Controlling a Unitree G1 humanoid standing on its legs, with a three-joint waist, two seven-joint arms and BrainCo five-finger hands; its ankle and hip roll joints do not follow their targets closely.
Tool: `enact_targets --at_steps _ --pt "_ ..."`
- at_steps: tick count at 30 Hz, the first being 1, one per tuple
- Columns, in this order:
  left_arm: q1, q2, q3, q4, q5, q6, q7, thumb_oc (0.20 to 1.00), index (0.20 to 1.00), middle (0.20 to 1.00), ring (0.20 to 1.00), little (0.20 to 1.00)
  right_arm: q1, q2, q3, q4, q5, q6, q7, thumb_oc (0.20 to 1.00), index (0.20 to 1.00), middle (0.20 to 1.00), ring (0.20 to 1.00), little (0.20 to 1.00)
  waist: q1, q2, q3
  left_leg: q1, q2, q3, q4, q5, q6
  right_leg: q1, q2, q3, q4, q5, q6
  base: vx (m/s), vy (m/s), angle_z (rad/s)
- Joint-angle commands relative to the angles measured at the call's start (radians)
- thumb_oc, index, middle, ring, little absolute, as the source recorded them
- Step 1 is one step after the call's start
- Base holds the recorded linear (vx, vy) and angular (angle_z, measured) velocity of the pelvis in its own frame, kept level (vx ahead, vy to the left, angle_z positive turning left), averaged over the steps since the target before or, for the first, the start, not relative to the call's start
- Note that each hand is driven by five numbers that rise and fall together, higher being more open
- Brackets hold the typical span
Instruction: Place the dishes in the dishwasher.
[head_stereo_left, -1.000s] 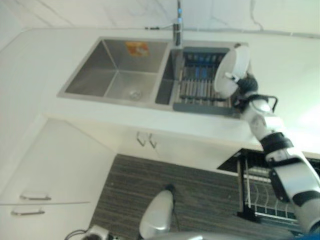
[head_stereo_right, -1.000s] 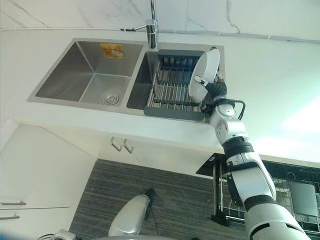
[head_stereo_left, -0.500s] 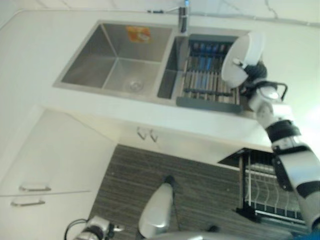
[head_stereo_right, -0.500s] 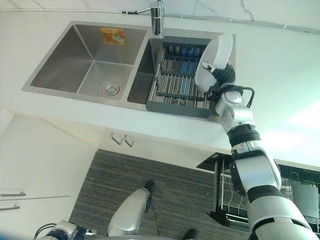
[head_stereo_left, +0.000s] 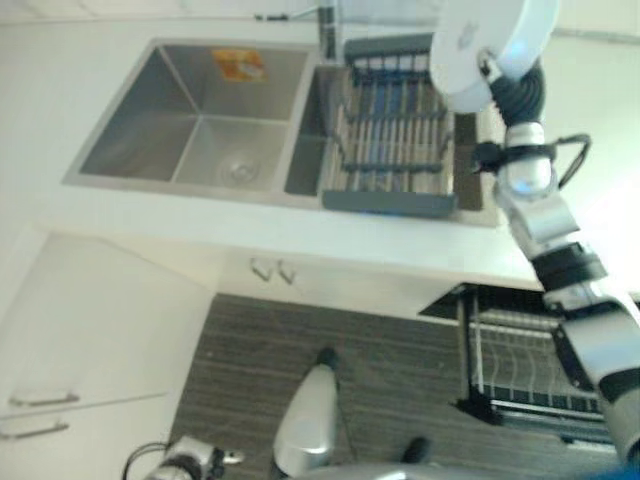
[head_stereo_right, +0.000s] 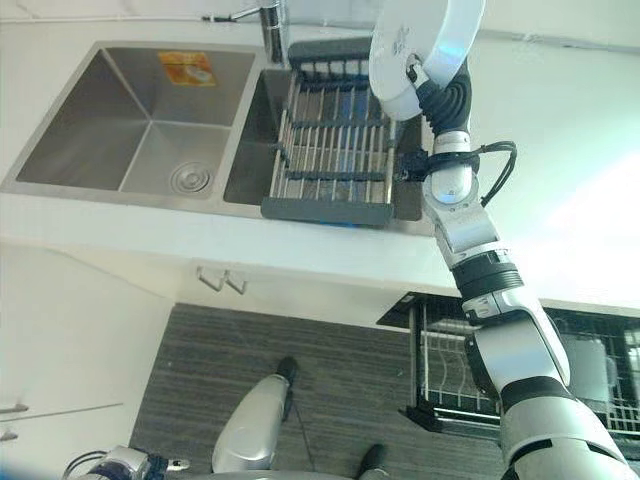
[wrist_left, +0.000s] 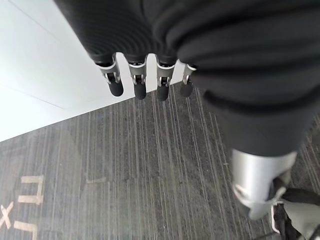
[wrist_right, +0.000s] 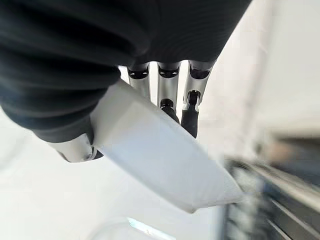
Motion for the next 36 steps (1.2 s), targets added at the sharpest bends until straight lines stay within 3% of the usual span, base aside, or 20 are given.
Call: enact_targets --at_steps 1,9,17,21,31,36 --pt "0.057 0.05 -0.049 0.035 0.015 -0.01 0.032 1.0 1.0 1.0 1.0 1.0 0.02 0.013 0.005 -0.065 -0.072 -0.085 -0.071 0.2 0.2 0.2 0.2 0.2 0.027 -0.028 -0.106 -0.076 0.036 -0.012 -0.102 0.102 -0.043 0.105 -0.077 -0.002 0.0 0.007 0.041 -0.03 -0.092 -0.22" --pt "0.072 0.03 -0.034 0.076 0.012 0.0 0.056 1.0 1.0 1.0 1.0 1.0 0.079 0.035 0.026 -0.075 -0.024 -0.028 -0.036 0.2 0.2 0.2 0.2 0.2 -0.01 -0.036 -0.149 0.007 0.061 0.022 -0.145 0.098 -0.048 0.113 -0.055 0.036 0.0 -0.005 0.035 -0.02 -0.062 -0.15" --pt "0.093 0.002 -0.011 0.095 0.036 -0.001 0.057 1.0 1.0 1.0 1.0 1.0 0.159 0.053 -0.027 -0.201 0.013 -0.075 -0.06 0.2 0.2 0.2 0.2 0.2 -0.053 -0.038 -0.163 0.068 0.064 0.06 -0.176 0.092 -0.048 0.122 -0.052 0.053 0.0 -0.009 0.028 -0.02 -0.028 -0.09" --pt "0.106 -0.018 -0.001 0.108 0.028 -0.005 0.059 1.0 1.0 1.0 1.0 1.0 0.265 0.077 -0.065 -0.358 0.032 -0.094 -0.071 0.2 0.2 0.2 0.2 0.2 -0.098 -0.037 -0.161 0.099 0.077 0.092 -0.177 0.079 -0.046 0.109 -0.057 0.079 0.015 -0.005 0.025 -0.07 -0.077 -0.31" --pt "0.128 -0.05 -0.01 0.107 -0.003 0.003 0.068 1.0 1.0 1.0 1.0 1.0 0.628 0.039 -0.183 -0.589 0.119 -0.165 0.023 0.2 0.2 0.2 0.2 0.2 -0.272 0.003 -0.151 0.173 0.15 0.199 -0.174 0.074 -0.056 0.033 -0.031 0.234 0.084 -0.033 -0.014 -0.05 -0.124 -0.59" --pt "0.081 -0.051 -0.03 0.07 -0.046 0.004 0.074 1.0 1.0 1.0 1.0 1.0 0.753 0.009 -0.255 -0.626 0.146 -0.185 0.048 0.2 0.2 0.2 0.2 0.2 -0.337 0.02 -0.121 0.142 0.17 0.167 -0.121 0.063 -0.058 -0.022 -0.013 0.297 0.187 -0.082 -0.045 -0.03 -0.179 -0.51"
